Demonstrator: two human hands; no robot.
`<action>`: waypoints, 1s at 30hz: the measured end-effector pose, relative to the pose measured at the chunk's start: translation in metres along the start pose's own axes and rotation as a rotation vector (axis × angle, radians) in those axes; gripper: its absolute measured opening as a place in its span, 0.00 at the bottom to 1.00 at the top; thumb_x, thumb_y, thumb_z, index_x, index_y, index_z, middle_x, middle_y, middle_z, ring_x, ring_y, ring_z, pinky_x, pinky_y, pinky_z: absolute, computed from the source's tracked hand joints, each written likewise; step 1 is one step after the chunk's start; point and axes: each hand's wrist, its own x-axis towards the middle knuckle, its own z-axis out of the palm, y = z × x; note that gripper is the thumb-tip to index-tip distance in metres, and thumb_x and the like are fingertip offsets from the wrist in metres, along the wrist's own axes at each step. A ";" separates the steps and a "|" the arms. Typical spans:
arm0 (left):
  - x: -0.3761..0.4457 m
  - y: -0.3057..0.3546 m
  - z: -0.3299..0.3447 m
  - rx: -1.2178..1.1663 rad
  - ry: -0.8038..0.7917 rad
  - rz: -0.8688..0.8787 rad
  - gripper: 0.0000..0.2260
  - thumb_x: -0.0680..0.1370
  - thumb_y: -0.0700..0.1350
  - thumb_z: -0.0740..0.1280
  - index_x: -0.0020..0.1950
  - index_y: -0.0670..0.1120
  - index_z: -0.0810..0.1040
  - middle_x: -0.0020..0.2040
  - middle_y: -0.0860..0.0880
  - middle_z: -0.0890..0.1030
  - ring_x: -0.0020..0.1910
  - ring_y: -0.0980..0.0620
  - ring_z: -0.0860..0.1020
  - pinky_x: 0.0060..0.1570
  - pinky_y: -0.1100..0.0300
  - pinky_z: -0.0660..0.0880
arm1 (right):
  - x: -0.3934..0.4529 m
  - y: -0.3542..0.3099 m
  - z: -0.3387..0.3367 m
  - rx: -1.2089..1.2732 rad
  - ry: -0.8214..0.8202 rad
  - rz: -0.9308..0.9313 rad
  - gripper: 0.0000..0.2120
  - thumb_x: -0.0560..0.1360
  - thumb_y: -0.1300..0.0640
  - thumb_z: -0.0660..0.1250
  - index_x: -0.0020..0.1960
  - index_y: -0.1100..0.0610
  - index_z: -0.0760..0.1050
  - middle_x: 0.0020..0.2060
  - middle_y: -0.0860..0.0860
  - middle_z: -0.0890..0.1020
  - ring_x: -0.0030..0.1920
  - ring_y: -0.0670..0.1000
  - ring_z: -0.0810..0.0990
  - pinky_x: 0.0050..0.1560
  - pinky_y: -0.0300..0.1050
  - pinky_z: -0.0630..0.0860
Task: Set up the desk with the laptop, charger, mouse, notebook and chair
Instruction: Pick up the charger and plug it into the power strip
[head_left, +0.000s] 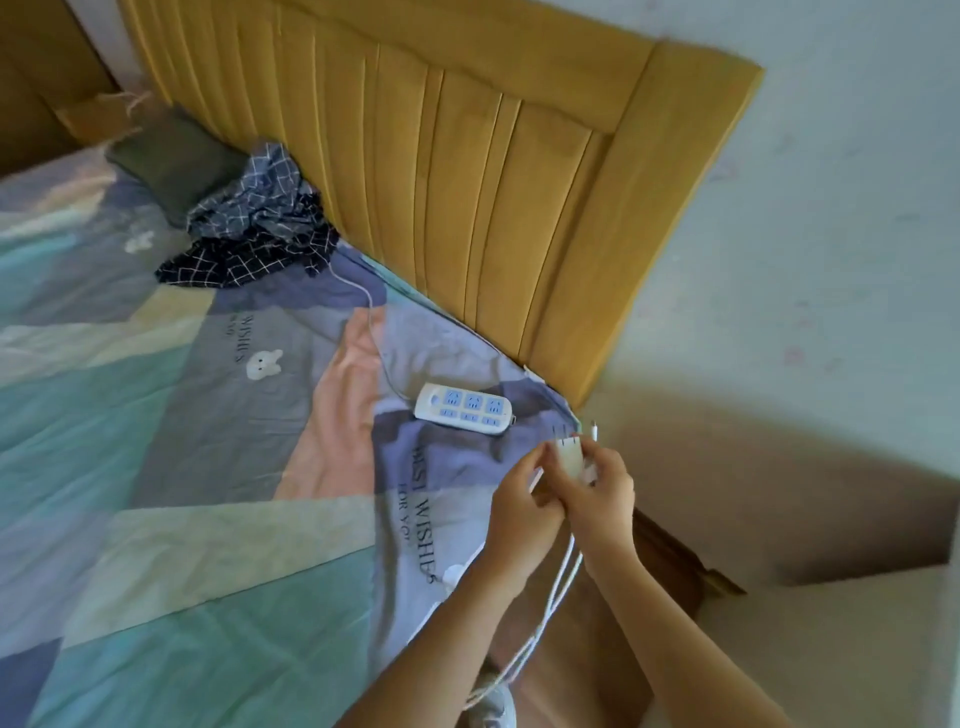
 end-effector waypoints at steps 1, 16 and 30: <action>0.014 -0.003 -0.006 -0.060 -0.029 -0.023 0.22 0.74 0.36 0.66 0.62 0.57 0.76 0.53 0.59 0.82 0.54 0.63 0.79 0.52 0.63 0.77 | 0.014 0.004 0.011 -0.045 -0.019 -0.030 0.09 0.71 0.49 0.73 0.48 0.50 0.77 0.42 0.48 0.78 0.43 0.48 0.79 0.44 0.46 0.76; 0.268 -0.181 -0.101 1.322 -0.153 0.524 0.36 0.63 0.51 0.80 0.70 0.51 0.73 0.70 0.42 0.73 0.67 0.36 0.72 0.60 0.34 0.70 | 0.162 0.113 0.133 -0.529 -0.085 0.144 0.15 0.68 0.54 0.74 0.52 0.55 0.75 0.40 0.49 0.78 0.46 0.55 0.78 0.44 0.46 0.72; 0.286 -0.236 -0.100 1.241 0.022 0.754 0.31 0.74 0.39 0.57 0.76 0.60 0.59 0.77 0.45 0.63 0.74 0.35 0.62 0.65 0.27 0.56 | 0.192 0.106 0.190 -1.040 -0.133 0.088 0.13 0.73 0.50 0.63 0.45 0.59 0.78 0.43 0.59 0.82 0.44 0.61 0.80 0.37 0.44 0.67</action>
